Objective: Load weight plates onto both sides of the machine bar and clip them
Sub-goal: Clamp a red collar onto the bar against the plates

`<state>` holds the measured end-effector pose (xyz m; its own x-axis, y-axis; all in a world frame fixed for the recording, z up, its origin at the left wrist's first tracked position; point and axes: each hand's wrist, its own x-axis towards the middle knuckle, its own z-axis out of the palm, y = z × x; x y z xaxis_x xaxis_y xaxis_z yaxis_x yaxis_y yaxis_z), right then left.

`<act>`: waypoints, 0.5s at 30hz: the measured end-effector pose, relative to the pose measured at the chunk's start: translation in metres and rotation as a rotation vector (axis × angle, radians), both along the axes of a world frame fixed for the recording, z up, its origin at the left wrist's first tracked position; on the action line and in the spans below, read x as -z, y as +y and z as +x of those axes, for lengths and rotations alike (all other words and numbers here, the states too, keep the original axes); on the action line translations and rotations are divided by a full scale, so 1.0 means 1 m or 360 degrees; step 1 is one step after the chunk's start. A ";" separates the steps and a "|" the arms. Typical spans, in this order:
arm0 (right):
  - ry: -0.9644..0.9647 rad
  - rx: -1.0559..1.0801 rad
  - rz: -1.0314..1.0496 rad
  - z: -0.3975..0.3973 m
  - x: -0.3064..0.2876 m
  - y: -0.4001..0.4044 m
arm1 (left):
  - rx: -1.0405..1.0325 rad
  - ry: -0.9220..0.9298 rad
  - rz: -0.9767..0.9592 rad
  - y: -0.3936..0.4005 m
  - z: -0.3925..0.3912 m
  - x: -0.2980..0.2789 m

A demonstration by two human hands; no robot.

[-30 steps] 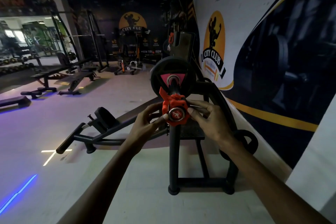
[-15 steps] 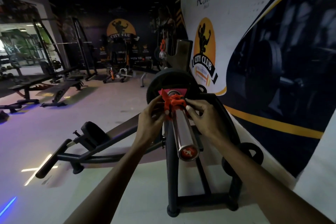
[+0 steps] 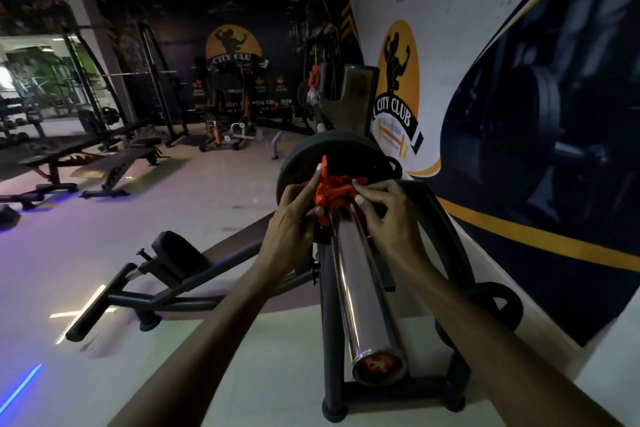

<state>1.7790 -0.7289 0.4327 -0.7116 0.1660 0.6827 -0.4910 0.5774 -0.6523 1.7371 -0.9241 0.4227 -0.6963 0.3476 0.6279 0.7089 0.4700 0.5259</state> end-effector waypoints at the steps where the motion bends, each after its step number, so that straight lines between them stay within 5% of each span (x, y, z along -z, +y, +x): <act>1: -0.0024 -0.0004 0.0003 -0.002 -0.001 0.002 | 0.0047 -0.0018 -0.0062 -0.001 -0.003 -0.006; 8: -0.0193 -0.0061 0.0264 -0.004 -0.027 0.016 | 0.0087 -0.0030 -0.0208 -0.002 -0.007 -0.019; 15: -0.0109 0.0119 0.1397 0.002 -0.047 0.017 | 0.0080 -0.0063 -0.0197 -0.001 -0.002 -0.020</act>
<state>1.7808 -0.7121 0.4794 -0.7637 -0.3504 0.5422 -0.4082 0.9128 0.0148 1.7354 -0.9253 0.4426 -0.6996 0.4555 0.5505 0.7129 0.4975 0.4942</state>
